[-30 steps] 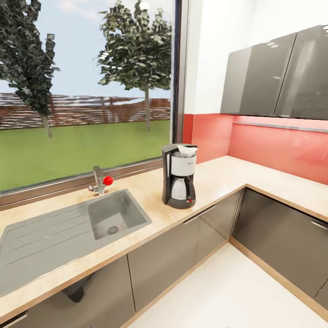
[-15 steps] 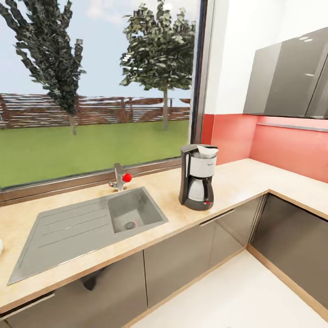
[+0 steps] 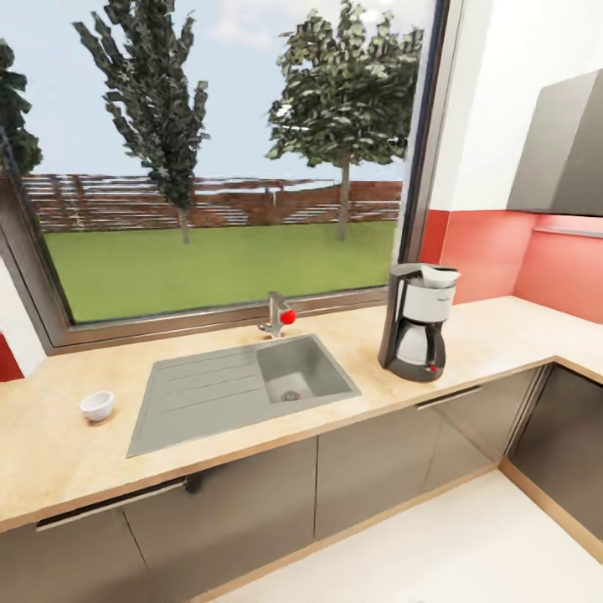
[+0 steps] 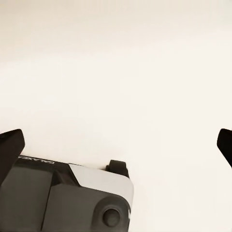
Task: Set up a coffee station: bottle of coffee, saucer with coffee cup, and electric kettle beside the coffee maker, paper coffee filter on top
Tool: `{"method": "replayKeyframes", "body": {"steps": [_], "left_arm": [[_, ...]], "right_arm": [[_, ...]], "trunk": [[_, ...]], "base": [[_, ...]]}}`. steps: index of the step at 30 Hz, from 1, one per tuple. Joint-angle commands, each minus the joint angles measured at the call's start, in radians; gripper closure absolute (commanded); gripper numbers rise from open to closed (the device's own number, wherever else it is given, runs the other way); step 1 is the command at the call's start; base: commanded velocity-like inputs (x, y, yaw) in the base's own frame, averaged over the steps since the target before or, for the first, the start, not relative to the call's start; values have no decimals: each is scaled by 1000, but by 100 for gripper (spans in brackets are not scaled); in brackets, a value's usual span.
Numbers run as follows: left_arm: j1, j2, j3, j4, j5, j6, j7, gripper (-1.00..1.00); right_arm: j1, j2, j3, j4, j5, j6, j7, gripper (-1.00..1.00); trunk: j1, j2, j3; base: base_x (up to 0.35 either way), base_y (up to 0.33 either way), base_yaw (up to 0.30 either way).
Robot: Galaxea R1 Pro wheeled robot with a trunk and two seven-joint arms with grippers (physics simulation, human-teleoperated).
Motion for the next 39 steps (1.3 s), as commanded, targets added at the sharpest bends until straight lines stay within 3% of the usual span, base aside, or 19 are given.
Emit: {"method": "replayKeyframes", "body": {"steps": [1,16,33,39], "left_arm": [[1,0,7,-1,-1,0,0,-100],[-1,-1,7,-1,-1,6,0,-100],[0,0,7,-1,-1,6,1,-100],[-2,7,7,-1,-2,8,1,-100]], "right_arm": [[0,0,-8,-1,10,4,-3,-100],[0,1,-9,-1,10,4,-3,-100],[2,0,-9,0,10,8,10,-100],[72,-18,-8,1,13,12,25,-100]], "trunk": [[0,-1,0],[0,-1,0],[0,-1,-1],[0,-1,-4]], "base": [[-70,291,280],[-13,300,280],[-163,273,280],[-80,292,275]]}}
